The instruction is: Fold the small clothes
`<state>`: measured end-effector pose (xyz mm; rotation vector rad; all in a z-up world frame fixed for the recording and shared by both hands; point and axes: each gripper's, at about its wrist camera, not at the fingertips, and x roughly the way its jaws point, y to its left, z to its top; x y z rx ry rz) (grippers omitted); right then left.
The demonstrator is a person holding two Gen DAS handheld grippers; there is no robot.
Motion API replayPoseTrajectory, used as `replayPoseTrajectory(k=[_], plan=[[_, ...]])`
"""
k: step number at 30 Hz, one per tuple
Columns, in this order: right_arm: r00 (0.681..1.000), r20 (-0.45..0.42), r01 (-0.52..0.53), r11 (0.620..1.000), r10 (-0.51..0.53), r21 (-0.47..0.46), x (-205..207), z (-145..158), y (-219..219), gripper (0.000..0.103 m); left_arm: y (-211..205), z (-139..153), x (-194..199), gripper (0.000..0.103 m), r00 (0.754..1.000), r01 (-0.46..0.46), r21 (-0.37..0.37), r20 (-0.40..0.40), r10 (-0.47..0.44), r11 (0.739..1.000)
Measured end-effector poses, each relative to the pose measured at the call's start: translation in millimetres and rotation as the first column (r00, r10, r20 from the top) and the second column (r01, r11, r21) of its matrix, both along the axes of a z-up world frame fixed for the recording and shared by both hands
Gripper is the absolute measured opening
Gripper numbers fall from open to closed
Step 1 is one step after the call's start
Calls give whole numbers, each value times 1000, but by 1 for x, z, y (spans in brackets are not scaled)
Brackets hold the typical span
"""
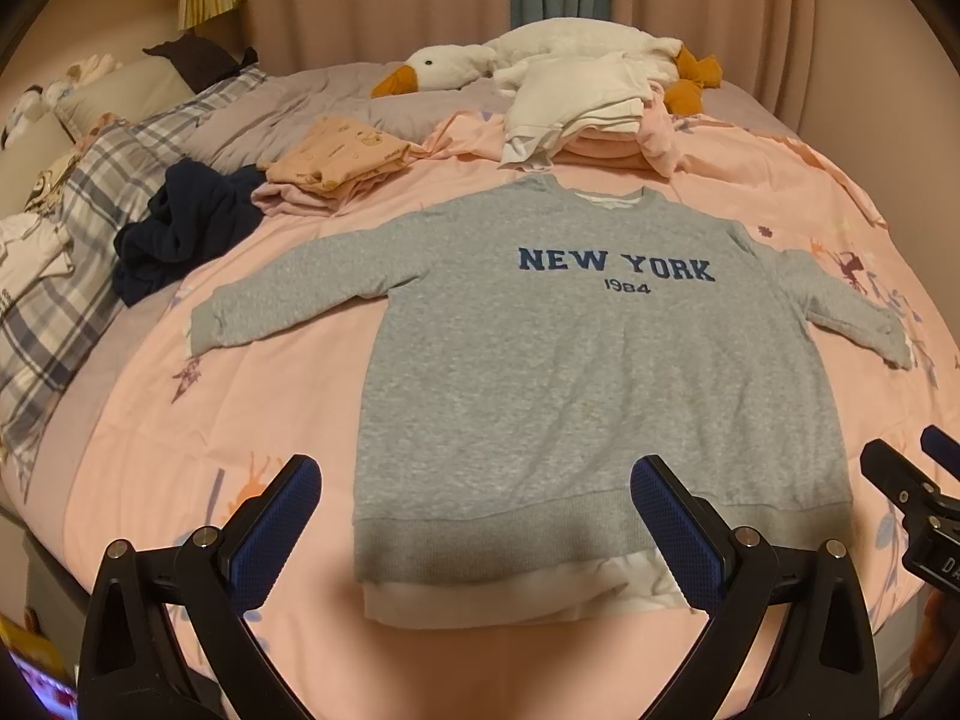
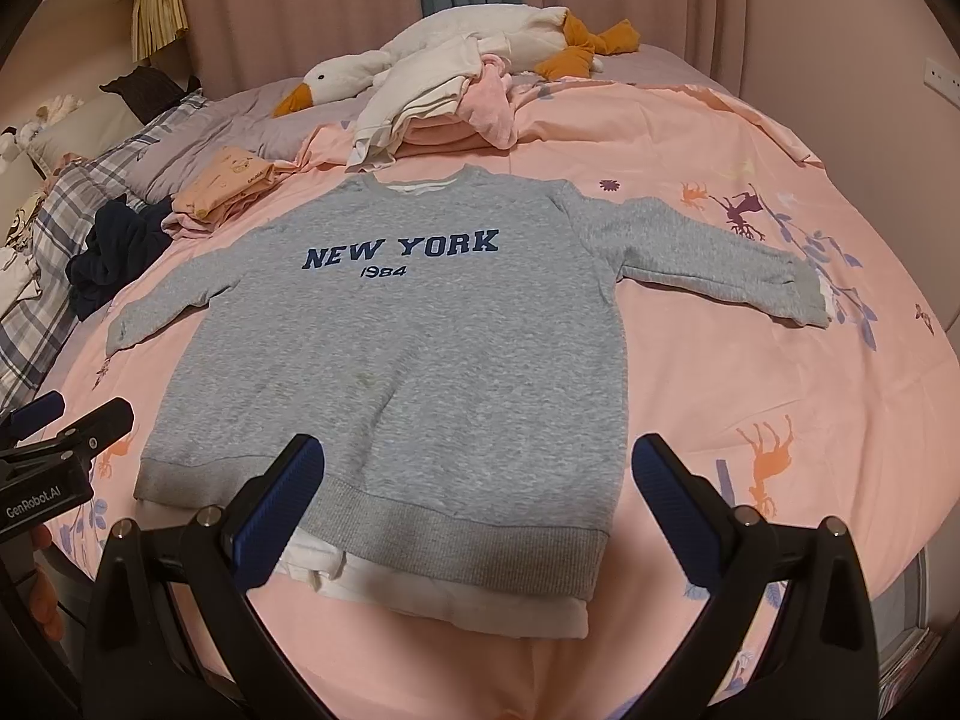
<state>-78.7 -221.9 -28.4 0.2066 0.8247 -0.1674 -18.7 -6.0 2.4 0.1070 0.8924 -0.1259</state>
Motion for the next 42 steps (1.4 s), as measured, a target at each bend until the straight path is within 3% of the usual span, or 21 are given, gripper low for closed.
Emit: replayPoseTrajectory(k=[42], plan=[[1000,-15,1,1000,-1,9,2,-2,-2,103,3,-1,3,102,1000,-1,2,-8,1,1000]])
